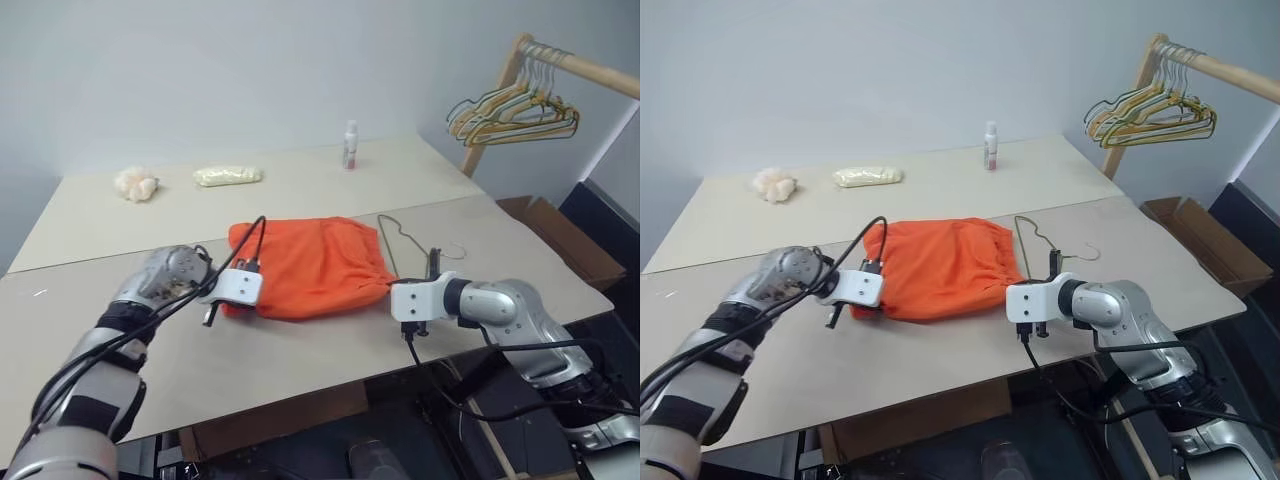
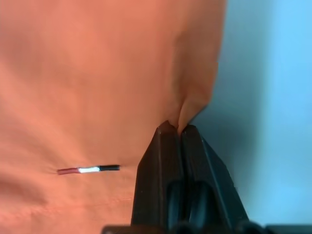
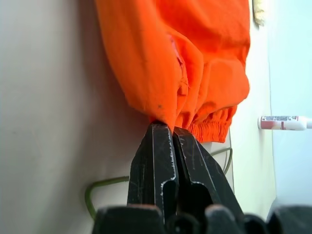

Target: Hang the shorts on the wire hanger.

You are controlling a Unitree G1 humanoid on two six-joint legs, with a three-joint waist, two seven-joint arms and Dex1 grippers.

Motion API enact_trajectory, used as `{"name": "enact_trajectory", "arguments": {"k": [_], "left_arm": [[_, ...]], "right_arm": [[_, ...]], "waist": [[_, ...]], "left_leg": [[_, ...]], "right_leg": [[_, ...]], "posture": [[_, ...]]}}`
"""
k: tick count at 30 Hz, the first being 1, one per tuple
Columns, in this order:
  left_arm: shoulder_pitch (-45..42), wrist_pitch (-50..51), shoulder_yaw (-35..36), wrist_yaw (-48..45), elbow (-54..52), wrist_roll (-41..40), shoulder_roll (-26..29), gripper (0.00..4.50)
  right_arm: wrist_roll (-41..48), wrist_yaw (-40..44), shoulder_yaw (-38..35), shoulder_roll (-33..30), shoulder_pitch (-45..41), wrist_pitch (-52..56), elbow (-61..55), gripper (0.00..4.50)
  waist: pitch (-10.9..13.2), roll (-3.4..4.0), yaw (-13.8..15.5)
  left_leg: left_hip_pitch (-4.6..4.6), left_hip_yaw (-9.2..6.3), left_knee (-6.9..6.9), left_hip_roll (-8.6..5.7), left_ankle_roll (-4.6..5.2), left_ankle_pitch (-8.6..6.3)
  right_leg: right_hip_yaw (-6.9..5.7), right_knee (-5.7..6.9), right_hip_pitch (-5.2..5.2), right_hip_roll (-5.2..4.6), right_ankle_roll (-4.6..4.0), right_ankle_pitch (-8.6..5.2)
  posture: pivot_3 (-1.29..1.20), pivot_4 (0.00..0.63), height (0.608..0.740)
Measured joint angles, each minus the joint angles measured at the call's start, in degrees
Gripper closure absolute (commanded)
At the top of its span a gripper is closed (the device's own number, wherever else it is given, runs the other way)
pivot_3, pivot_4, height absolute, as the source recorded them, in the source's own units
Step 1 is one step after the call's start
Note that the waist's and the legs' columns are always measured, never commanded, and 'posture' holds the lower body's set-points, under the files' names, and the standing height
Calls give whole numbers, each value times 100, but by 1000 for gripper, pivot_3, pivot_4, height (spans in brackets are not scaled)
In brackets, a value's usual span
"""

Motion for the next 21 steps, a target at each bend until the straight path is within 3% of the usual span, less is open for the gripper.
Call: {"name": "enact_trajectory", "arguments": {"k": [6,9,11,13,17,19,21], "left_arm": [[1101,477,533,-1318,-1969,-1506,1326,4473],[1450,1066,860,-1304,-2653,-2031,1552,4473],[1304,1429,1093,-944,-2697,-2104,1378,4473],[776,1707,1293,-221,-2372,-2072,839,4473],[-1402,1963,1654,2130,-642,-1735,-586,4473],[-2410,1821,1815,3317,328,-1465,-865,4473],[-3292,1489,1955,4525,1241,-1182,-1000,4473]], "right_arm": [[1355,1023,-126,-701,166,-913,-131,4500],[1730,1191,-227,-626,-284,-990,296,4500],[1670,1025,-263,-406,-915,-1016,918,4500],[1442,607,-298,27,-1671,-1025,1780,4500],[722,-1154,-285,1270,-3717,-845,3838,4500],[512,-2036,-349,1619,-4439,-749,4656,4500],[388,-3061,-513,1870,-4960,-799,5369,4500]], "waist": [[3,2,3],[4,2,118],[5,4,217],[9,3,317],[9,-6,426],[6,-10,387],[5,-9,345]], "left_leg": [[-3,0,0,3,4,-3],[22,0,5,3,5,-2],[35,-2,1,2,6,-1],[42,-5,0,-2,4,1],[-34,-8,14,-17,-51,35],[-99,-8,20,-22,-69,47],[-102,-10,9,-23,-65,43]], "right_leg": [[4,-3,5,-6,1,0],[5,-1,25,-5,0,0],[6,-1,28,2,-1,1],[3,-2,31,4,-1,1],[2,9,-47,-5,0,8],[3,63,-115,-11,0,9],[4,113,-150,-16,1,9]], "posture": [[-213,0,740],[-194,0,740],[-176,0,740],[-162,0,740],[-147,0,740],[-145,0,740],[-145,0,740]]}}
